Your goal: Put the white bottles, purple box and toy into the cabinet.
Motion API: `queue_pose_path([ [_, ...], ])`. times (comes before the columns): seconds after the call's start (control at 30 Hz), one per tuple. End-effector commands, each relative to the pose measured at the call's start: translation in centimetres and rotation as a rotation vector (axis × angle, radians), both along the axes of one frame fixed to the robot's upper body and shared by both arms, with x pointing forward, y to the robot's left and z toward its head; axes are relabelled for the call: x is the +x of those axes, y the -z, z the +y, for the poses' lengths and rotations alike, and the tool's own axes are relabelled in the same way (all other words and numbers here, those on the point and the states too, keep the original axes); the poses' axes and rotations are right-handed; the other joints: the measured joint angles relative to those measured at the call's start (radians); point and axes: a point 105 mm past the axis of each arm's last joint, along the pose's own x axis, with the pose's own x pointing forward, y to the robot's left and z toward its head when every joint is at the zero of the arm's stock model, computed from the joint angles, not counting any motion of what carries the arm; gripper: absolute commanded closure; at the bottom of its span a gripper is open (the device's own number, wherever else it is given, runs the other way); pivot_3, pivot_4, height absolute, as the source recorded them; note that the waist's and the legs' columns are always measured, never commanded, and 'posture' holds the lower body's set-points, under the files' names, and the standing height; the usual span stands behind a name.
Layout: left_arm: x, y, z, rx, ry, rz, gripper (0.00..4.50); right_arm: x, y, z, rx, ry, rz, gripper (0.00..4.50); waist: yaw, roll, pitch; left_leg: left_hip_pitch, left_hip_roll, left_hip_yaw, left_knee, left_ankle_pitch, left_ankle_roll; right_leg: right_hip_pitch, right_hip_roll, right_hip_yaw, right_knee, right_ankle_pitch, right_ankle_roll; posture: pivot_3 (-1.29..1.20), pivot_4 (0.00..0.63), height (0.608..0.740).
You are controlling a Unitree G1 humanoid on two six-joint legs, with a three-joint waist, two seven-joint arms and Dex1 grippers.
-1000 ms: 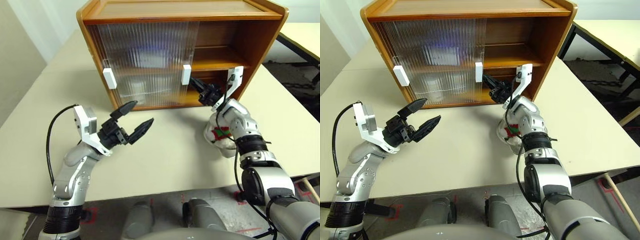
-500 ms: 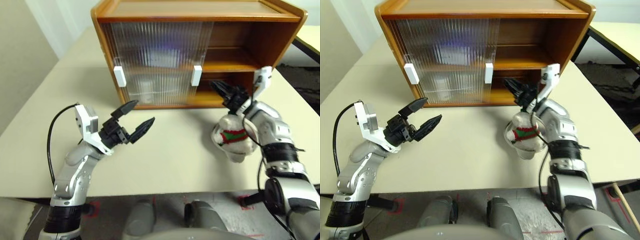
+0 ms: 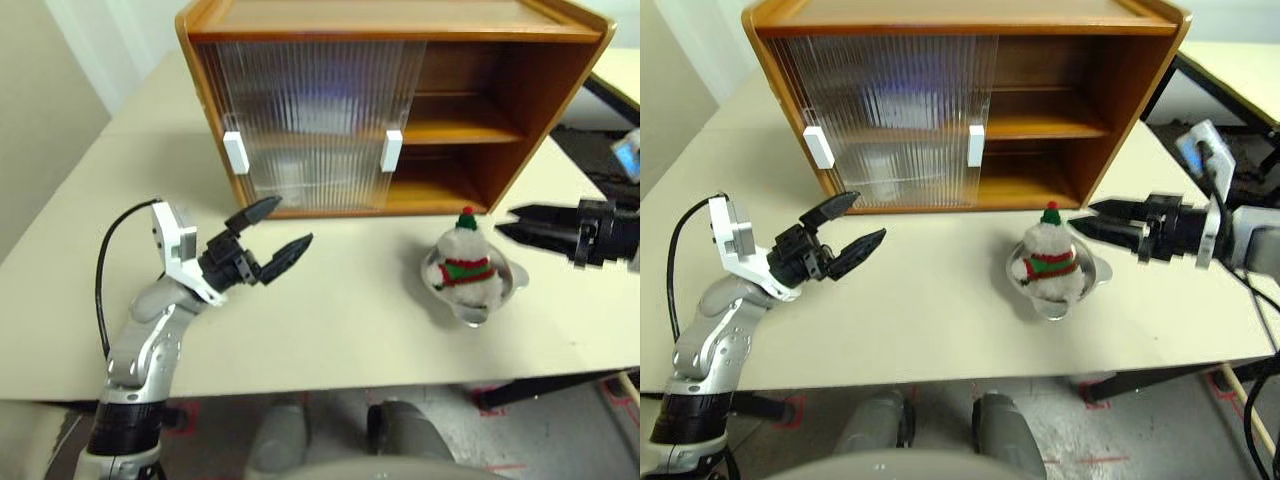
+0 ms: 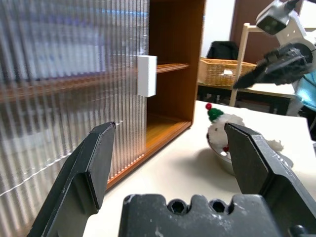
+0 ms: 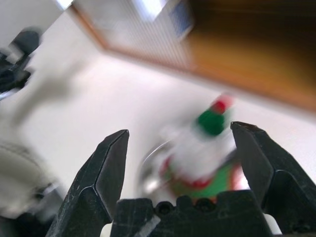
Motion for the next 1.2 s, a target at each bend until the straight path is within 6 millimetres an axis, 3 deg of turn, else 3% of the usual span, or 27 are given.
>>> queue_pose_path([
  [0.03, 0.0, 0.1, -0.3, 0.002, 0.029, 0.012, 0.0, -0.8, 1.1, 1.2, -0.028, -0.009, 0.09, 0.02, 0.0, 0.0, 0.001, 0.0, 0.0, 0.0, 0.001, 0.0, 0.0, 0.0, 0.0, 0.0, 0.0, 0.0, 0.0, 0.17, 0.024, 0.74],
  [0.37, -0.1, 0.2, -0.4, 0.0, 0.042, 0.007, 0.0, -0.8, 5.4, 0.6, -0.175, 0.112, 0.226, 0.02, 0.006, -0.005, 0.003, -0.001, -0.002, 0.0, 0.002, 0.0, 0.0, -0.002, -0.001, -0.001, -0.002, 0.001, 0.002, 0.19, 0.019, 0.74],
  [0.63, -0.1, 0.3, -0.3, 0.003, 0.051, 0.004, 0.0, 0.8, 6.4, 1.0, -0.168, 0.18, 0.192, 0.02, 0.004, -0.005, 0.003, -0.002, -0.002, 0.0, 0.003, 0.0, 0.0, -0.004, -0.001, 0.0, 0.0, 0.001, 0.002, 0.19, 0.012, 0.74],
  [0.73, -0.2, 0.5, -0.4, 0.007, 0.057, 0.013, 0.0, 2.1, 5.8, 1.3, -0.113, 0.216, 0.14, 0.66, 0.004, -0.006, 0.003, -0.002, -0.002, 0.0, 0.003, 0.0, 0.001, -0.004, 0.0, 0.0, 0.001, 0.002, 0.002, 0.19, 0.012, 0.74],
  [1.07, -0.4, 0.6, -0.5, 0.004, 0.067, 0.018, 0.0, 1.6, 6.2, 1.5, -0.113, 0.18, 0.175, 4.24, 0.006, -0.006, 0.002, -0.001, -0.002, -0.001, 0.004, 0.0, 0.001, -0.004, -0.001, 0.0, 0.0, 0.003, 0.0, 0.18, 0.011, 0.74],
  [1.1, -0.4, 0.7, -0.4, 0.004, 0.067, 0.019, 0.0, 1.5, 6.0, 1.5, -0.112, 0.173, 0.171, 4.48, 0.005, -0.006, 0.002, -0.001, -0.002, -0.001, 0.004, 0.0, 0.001, -0.004, -0.001, 0.0, 0.0, 0.003, 0.0, 0.18, 0.009, 0.74],
  [1.2, -0.3, 0.9, -0.3, 0.007, 0.066, 0.019, 0.0, 1.4, 4.9, 1.6, -0.109, 0.132, 0.149, 4.48, 0.005, -0.006, 0.002, -0.001, -0.002, -0.001, 0.004, 0.001, 0.001, -0.003, 0.0, 0.0, 0.001, 0.003, 0.001, 0.18, 0.004, 0.74],
])
